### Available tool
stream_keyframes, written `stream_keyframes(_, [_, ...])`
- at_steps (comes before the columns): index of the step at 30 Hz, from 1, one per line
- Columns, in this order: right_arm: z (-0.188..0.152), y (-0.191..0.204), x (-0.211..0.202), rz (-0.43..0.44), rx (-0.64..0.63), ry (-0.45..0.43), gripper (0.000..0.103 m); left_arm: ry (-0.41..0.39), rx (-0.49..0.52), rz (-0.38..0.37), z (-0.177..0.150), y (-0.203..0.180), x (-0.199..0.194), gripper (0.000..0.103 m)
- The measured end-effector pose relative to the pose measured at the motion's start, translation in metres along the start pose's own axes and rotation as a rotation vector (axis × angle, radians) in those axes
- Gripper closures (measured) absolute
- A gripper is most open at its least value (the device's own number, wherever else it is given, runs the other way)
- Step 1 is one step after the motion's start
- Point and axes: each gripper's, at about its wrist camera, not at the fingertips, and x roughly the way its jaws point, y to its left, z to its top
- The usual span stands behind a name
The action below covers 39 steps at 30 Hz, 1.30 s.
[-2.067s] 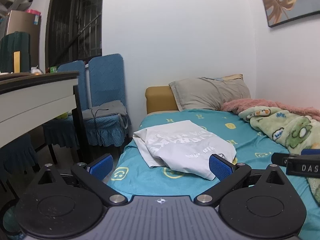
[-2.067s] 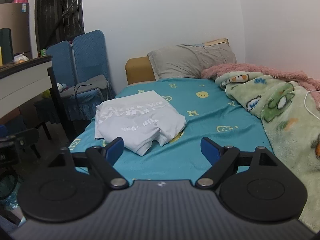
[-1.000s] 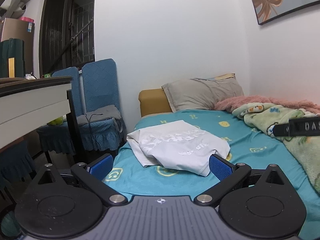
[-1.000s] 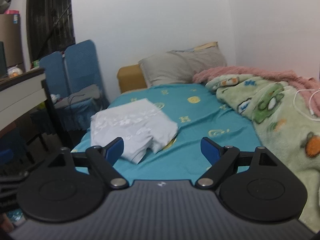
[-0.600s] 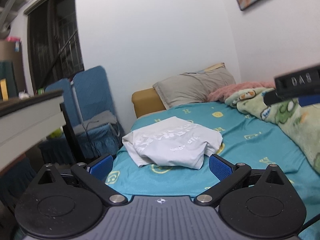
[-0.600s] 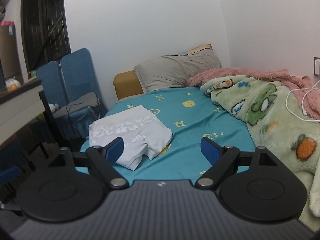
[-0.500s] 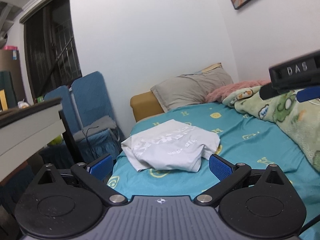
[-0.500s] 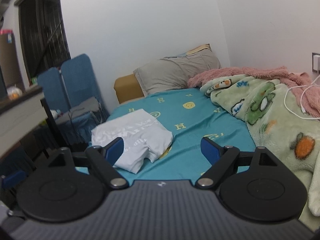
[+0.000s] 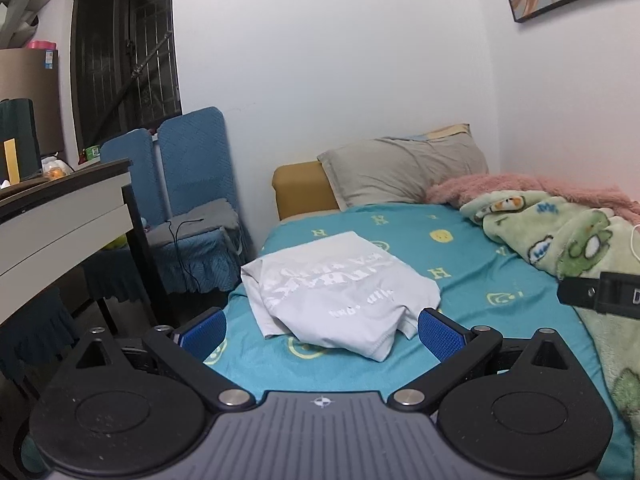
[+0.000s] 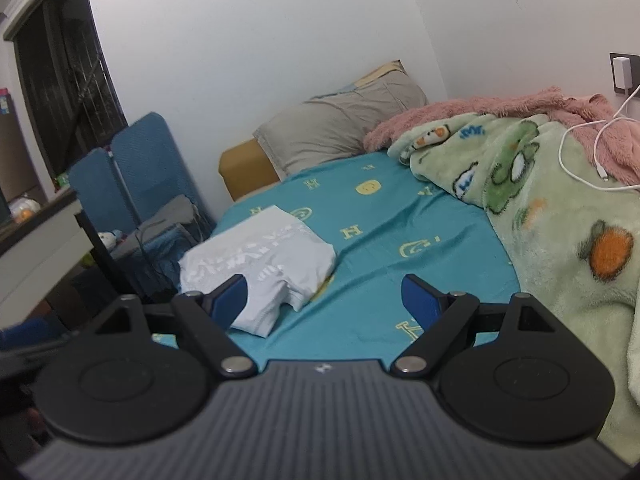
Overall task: Fold clothes
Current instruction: 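Approach the folded white T-shirt on the bed with both grippers, then grasp the white T-shirt edge with the left gripper and lift it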
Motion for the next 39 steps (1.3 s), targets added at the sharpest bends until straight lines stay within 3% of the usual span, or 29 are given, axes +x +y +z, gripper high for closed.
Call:
stream_keyframes(6, [-0.002,0.000,0.000,-0.048,-0.029,-0.001,0.018,0.111,0.064,-0.067,-0.021,-0.002,0.048,0.000])
stream_keyframes(11, [-0.006,-0.003,0.007,-0.103,-0.016,0.064,0.018,0.220,0.019,-0.105,-0.039,-0.001,0.115,0.001])
stream_keyframes(18, [-0.020,0.002,0.034,-0.145,0.002,0.152,0.018,0.336,-0.012,-0.173,-0.069,-0.006,0.203,0.011])
stream_keyframes(23, [-0.023,0.004,0.064,-0.167,0.019,0.157,0.018,0.316,0.026,-0.219,-0.082,-0.021,0.242,0.019])
stream_keyframes(29, [-0.029,0.005,0.094,-0.187,-0.012,0.146,0.018,0.248,0.047,-0.248,-0.091,-0.033,0.267,0.042])
stream_keyframes(32, [-0.033,0.005,0.104,-0.189,-0.020,0.157,0.018,0.196,0.040,-0.270,-0.086,-0.031,0.270,0.063])
stream_keyframes(33, [-0.034,0.005,0.106,-0.188,-0.019,0.161,0.018,0.183,0.040,-0.273,-0.084,-0.031,0.270,0.078])
stream_keyframes(34, [-0.034,0.005,0.108,-0.188,-0.017,0.164,0.018,0.171,0.040,-0.274,-0.082,-0.029,0.270,0.086])
stream_keyframes(39, [-0.036,0.008,0.105,-0.189,-0.040,0.134,0.018,0.098,-0.019,-0.281,-0.057,-0.023,0.236,0.093])
